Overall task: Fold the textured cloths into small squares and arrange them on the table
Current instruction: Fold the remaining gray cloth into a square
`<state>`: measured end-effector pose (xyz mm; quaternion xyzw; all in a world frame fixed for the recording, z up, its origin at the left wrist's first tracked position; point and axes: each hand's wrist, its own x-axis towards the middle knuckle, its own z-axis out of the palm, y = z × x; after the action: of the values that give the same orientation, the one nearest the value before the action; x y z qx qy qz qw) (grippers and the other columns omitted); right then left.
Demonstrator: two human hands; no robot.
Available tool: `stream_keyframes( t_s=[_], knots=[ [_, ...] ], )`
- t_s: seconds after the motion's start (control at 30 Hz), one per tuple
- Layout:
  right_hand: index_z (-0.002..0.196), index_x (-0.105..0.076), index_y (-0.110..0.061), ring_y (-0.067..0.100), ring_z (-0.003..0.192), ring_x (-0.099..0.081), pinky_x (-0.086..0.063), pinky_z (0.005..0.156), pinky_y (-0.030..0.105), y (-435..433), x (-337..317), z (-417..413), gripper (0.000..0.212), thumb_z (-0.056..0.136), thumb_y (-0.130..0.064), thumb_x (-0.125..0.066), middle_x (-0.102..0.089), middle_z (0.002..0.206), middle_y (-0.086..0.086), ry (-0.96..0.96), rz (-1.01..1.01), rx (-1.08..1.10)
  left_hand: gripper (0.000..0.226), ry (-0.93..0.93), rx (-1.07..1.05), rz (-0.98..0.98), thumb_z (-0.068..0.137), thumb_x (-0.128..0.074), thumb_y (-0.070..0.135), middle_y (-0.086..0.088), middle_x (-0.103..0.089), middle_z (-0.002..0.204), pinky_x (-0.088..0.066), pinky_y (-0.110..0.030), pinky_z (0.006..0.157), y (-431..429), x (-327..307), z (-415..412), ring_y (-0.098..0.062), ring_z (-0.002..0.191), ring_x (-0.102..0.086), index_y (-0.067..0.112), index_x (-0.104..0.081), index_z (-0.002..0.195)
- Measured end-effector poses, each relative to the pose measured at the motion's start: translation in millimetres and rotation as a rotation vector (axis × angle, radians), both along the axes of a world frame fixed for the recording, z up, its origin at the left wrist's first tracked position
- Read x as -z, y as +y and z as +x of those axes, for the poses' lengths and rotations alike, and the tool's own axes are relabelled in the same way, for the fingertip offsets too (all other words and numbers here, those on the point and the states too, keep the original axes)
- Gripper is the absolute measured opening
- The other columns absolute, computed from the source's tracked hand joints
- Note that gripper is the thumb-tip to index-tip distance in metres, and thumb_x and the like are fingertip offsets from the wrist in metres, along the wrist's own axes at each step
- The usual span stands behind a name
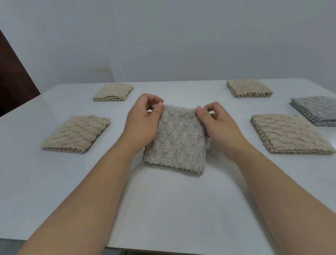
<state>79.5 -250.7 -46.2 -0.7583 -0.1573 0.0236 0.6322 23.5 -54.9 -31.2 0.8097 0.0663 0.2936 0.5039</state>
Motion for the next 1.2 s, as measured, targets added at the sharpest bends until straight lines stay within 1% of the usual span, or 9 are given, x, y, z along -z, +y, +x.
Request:
stream_keyframes(
  t_s=[0.1, 0.17, 0.33, 0.53, 0.67, 0.77, 0.9, 0.97, 1.2],
  knots=[
    [0.091, -0.059, -0.027, 0.014, 0.072, -0.055, -0.046, 0.066, 0.035, -3, -5, -2, 0.018, 0.098, -0.043, -0.063, -0.062, 0.082, -0.002, -0.051, 0.039, -0.141, 0.008, -0.012, 0.017, -0.098, 0.101, -0.061, 0.024, 0.003, -0.068, 0.101, -0.050, -0.024, 0.075, 1, 3, 1, -0.006, 0.081, -0.060, 0.030, -0.063, 0.106],
    [0.091, -0.065, -0.022, 0.012, 0.073, -0.057, -0.048, 0.066, 0.033, -4, -5, -3, 0.025, 0.098, -0.045, -0.062, -0.064, 0.080, -0.005, -0.084, -0.014, -0.190, 0.009, -0.025, 0.006, -0.142, 0.100, -0.061, 0.024, -0.003, -0.070, 0.101, -0.052, -0.032, 0.076, 1, 4, 2, -0.011, 0.081, -0.062, 0.031, -0.063, 0.106],
    [0.086, -0.062, 0.002, 0.012, 0.065, -0.055, -0.050, 0.063, 0.035, -5, -9, -5, 0.059, 0.095, -0.056, -0.060, -0.059, 0.077, 0.006, -0.059, -0.100, -0.126, 0.013, -0.057, -0.080, -0.130, 0.098, -0.064, 0.023, 0.001, -0.070, 0.098, -0.049, -0.019, 0.072, 1, 7, 3, -0.004, 0.078, -0.062, 0.035, -0.060, 0.103],
    [0.076, -0.071, -0.016, 0.015, 0.064, -0.054, -0.044, 0.064, 0.035, -9, -17, -6, 0.036, 0.096, -0.046, -0.065, -0.062, 0.067, -0.008, 0.128, 0.055, -0.204, 0.017, -0.033, -0.149, -0.098, 0.096, -0.066, 0.022, 0.004, -0.070, 0.095, -0.047, -0.025, 0.075, 4, 11, 5, -0.004, 0.077, -0.062, 0.036, -0.056, 0.098],
    [0.091, -0.075, -0.016, 0.023, 0.080, -0.060, -0.045, 0.074, 0.040, -8, -17, -9, 0.029, 0.096, -0.042, -0.064, -0.072, 0.088, 0.005, 0.199, 0.122, -0.285, 0.019, -0.010, -0.128, -0.105, 0.095, -0.068, 0.023, 0.004, -0.070, 0.094, -0.049, -0.028, 0.077, 0, 12, 5, -0.007, 0.076, -0.063, 0.037, -0.055, 0.095],
    [0.093, -0.075, -0.016, 0.024, 0.080, -0.060, -0.046, 0.076, 0.040, -8, -15, -8, 0.028, 0.097, -0.042, -0.063, -0.071, 0.090, 0.004, 0.235, 0.122, -0.298, 0.015, 0.002, -0.127, -0.122, 0.095, -0.069, 0.025, 0.002, -0.072, 0.095, -0.049, -0.026, 0.076, 3, 12, 5, -0.008, 0.077, -0.064, 0.033, -0.058, 0.100],
    [0.112, -0.064, 0.003, 0.024, 0.080, -0.058, -0.046, 0.073, 0.038, -10, -13, -7, 0.051, 0.095, -0.045, -0.064, -0.066, 0.093, 0.004, 0.261, 0.124, -0.324, 0.024, 0.113, -0.039, -0.312, 0.092, -0.075, 0.031, 0.001, -0.077, 0.097, -0.059, -0.043, 0.089, 5, 16, 5, -0.016, 0.088, -0.073, 0.025, -0.061, 0.111],
    [0.117, -0.061, 0.004, 0.028, 0.086, -0.057, -0.046, 0.076, 0.040, -11, -13, -7, 0.058, 0.090, -0.047, -0.067, -0.065, 0.098, 0.006, 0.289, 0.156, -0.351, 0.026, 0.143, -0.026, -0.363, 0.090, -0.077, 0.032, 0.001, -0.078, 0.096, -0.059, -0.048, 0.091, 6, 18, 5, -0.020, 0.091, -0.075, 0.025, -0.062, 0.110],
    [0.126, -0.056, 0.005, 0.034, 0.099, -0.053, -0.039, 0.089, 0.049, -16, -14, -9, 0.071, 0.083, -0.049, -0.073, -0.060, 0.113, 0.011, 0.356, 0.241, -0.477, 0.029, 0.130, -0.069, -0.242, 0.088, -0.079, 0.028, 0.003, -0.077, 0.091, -0.056, -0.043, 0.094, 7, 18, 5, -0.016, 0.092, -0.072, 0.024, -0.060, 0.111]
  ],
)
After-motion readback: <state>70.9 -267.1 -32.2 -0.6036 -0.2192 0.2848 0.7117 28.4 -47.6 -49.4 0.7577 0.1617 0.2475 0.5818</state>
